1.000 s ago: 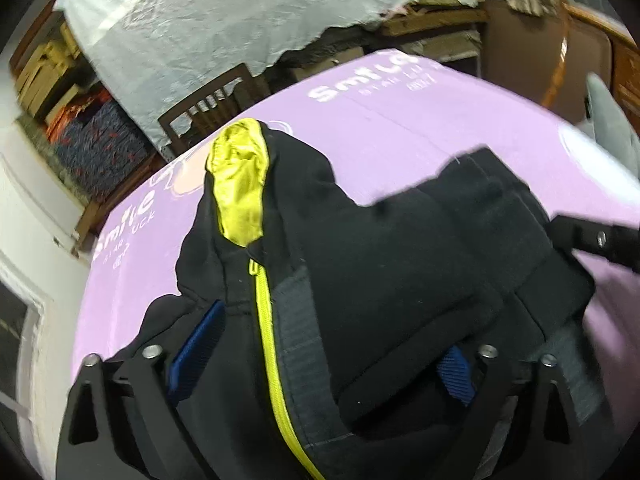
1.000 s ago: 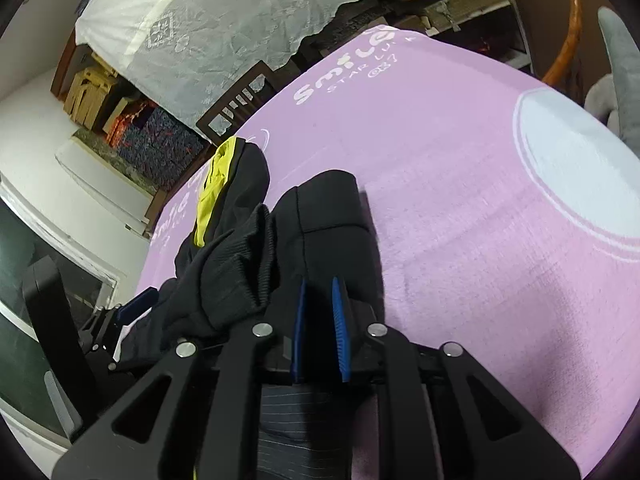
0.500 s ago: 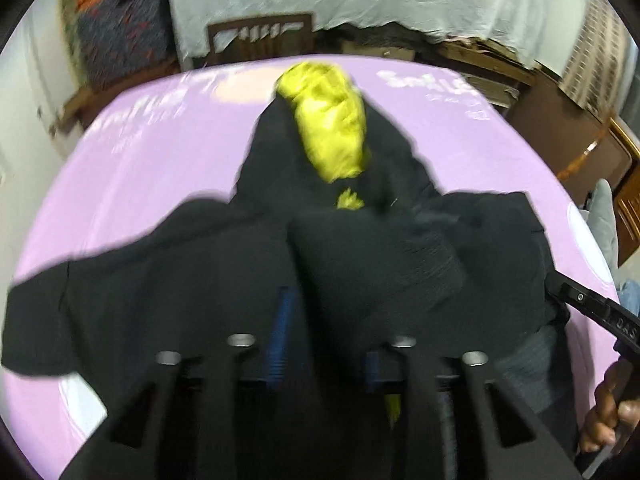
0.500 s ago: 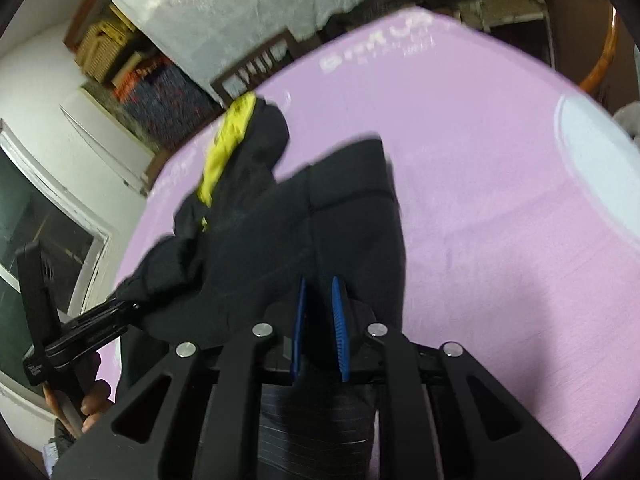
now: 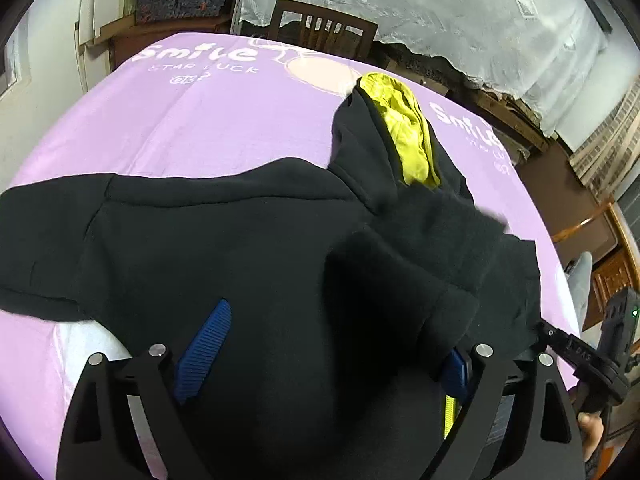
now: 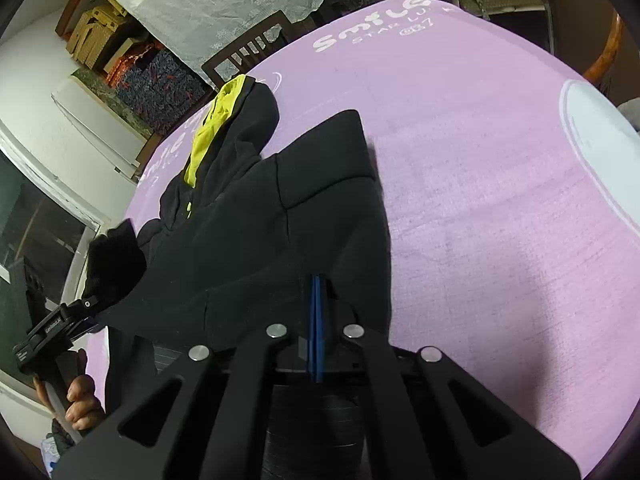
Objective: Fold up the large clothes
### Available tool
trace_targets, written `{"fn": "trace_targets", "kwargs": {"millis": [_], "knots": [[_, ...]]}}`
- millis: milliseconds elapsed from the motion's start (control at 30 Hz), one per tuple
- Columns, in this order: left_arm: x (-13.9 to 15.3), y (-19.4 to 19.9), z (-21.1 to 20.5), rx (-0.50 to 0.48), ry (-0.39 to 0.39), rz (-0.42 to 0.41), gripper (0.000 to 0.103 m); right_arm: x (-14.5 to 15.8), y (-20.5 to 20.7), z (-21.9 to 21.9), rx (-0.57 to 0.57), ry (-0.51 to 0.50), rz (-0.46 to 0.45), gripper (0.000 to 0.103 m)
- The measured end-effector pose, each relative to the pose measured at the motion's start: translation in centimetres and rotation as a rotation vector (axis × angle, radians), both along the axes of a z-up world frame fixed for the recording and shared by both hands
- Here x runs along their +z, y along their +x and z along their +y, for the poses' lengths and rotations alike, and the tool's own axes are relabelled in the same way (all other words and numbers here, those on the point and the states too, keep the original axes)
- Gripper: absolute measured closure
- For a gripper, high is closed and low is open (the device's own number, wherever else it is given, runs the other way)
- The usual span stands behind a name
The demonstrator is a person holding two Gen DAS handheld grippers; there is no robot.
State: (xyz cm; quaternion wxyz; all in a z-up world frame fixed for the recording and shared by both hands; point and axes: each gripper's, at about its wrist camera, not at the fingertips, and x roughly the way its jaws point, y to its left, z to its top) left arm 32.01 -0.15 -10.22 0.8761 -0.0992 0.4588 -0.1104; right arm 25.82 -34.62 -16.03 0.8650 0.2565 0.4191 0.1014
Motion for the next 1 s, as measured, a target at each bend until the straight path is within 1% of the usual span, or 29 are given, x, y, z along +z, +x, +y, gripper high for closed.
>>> {"fn": "trace_targets", "kwargs": {"millis": [100, 133, 167, 200, 233, 267, 400, 433, 500, 567, 600, 633, 700, 733, 833, 867, 900, 1000], "knots": [[0.1, -0.2, 0.4, 0.003, 0.001, -0.012, 0.010, 0.0, 0.0, 0.0, 0.000, 0.000, 0.000, 0.103], [0.4, -0.5, 0.8, 0.019, 0.006, -0.024, 0.011, 0.0, 0.0, 0.0, 0.000, 0.000, 0.000, 0.103], [0.5, -0.7, 1.2, 0.026, -0.003, -0.029, 0.012, 0.0, 0.0, 0.0, 0.001, 0.001, 0.000, 0.103], [0.7, -1.0, 2.2, 0.033, -0.045, -0.030, 0.012, 0.0, 0.0, -0.1, 0.000, 0.003, 0.001, 0.103], [0.8, -1.1, 3.0, 0.037, -0.083, -0.023, 0.012, 0.0, 0.0, -0.1, 0.000, 0.005, 0.001, 0.103], [0.6, -1.1, 3.3, 0.039, -0.102, -0.013, 0.012, 0.0, 0.0, -0.1, -0.001, 0.008, 0.002, 0.103], [-0.7, -1.2, 4.2, 0.022, -0.136, 0.060, 0.012, 0.0, -0.1, -0.5, -0.006, 0.040, 0.004, 0.103], [-0.7, -1.2, 4.2, 0.011, -0.145, 0.067, 0.012, 0.0, -0.1, -0.6, -0.007, 0.050, 0.003, 0.103], [-0.8, -1.2, 3.7, -0.031, -0.141, 0.074, 0.012, 0.0, -0.2, -0.5, -0.007, 0.050, -0.001, 0.103], [-1.2, -1.2, 3.0, -0.051, -0.110, 0.083, 0.012, 0.2, -0.3, -0.5, -0.004, 0.046, -0.009, 0.103], [-1.2, -1.1, 2.6, -0.054, -0.077, 0.076, 0.015, 0.3, -0.3, -0.6, -0.003, 0.044, -0.014, 0.103], [-1.2, -1.3, 2.2, -0.057, -0.048, 0.065, 0.020, 0.4, -0.4, -0.5, -0.003, 0.043, -0.020, 0.102], [-1.3, -1.3, 1.3, -0.071, 0.015, 0.053, 0.055, 0.6, -0.6, -0.6, -0.004, 0.036, -0.031, 0.100], [-1.3, -1.2, 1.1, -0.069, 0.044, 0.046, 0.061, 0.7, -0.6, -0.6, -0.006, 0.029, -0.036, 0.100], [-1.0, -1.0, 0.3, -0.065, 0.113, 0.010, 0.072, 1.0, -0.8, -0.6, -0.013, 0.011, -0.052, 0.100], [-0.5, -0.9, 0.1, -0.063, 0.133, -0.010, 0.084, 1.2, -0.9, -0.6, -0.020, 0.011, -0.063, 0.100], [0.1, -0.7, -0.1, -0.062, 0.154, -0.037, 0.087, 1.5, -1.0, -0.8, -0.031, 0.016, -0.081, 0.100], [2.0, 0.3, -0.6, -0.064, 0.176, -0.091, 0.087, 3.1, -0.4, -1.0, -0.043, 0.024, -0.115, 0.100]]}}
